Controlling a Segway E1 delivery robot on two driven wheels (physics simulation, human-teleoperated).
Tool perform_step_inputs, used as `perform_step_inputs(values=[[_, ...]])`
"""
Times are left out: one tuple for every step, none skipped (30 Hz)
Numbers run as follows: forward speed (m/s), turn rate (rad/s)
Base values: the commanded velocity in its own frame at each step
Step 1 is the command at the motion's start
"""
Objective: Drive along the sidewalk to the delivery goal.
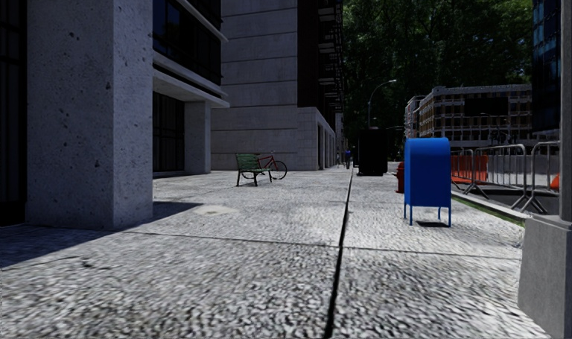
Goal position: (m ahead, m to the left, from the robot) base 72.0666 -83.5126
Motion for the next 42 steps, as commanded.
perform_step_inputs(values=[[0.98, 0.00], [0.99, 0.00], [0.99, 0.00], [0.99, 0.00], [0.99, 0.00], [0.99, 0.00], [0.99, 0.00], [0.99, 0.00], [0.99, 0.00], [0.99, 0.00], [0.99, 0.00], [0.99, 0.00], [0.99, 0.00], [0.99, 0.00], [0.99, 0.00], [0.99, 0.00], [0.99, 0.00], [0.99, 0.00], [0.99, 0.00], [0.99, 0.00], [0.99, 0.00], [0.99, 0.00], [0.99, 0.00], [0.99, 0.00], [0.99, 0.00], [0.99, 0.00], [0.99, 0.00], [0.99, 0.00], [0.99, 0.00], [0.99, 0.00], [1.17, 0.00], [1.17, 0.00], [1.19, 0.00], [1.21, 0.00], [1.21, 0.00], [1.22, 0.00], [1.22, 0.00], [1.22, 0.00], [1.22, 0.00], [1.22, 0.00], [1.22, 0.00], [1.22, 0.00]])
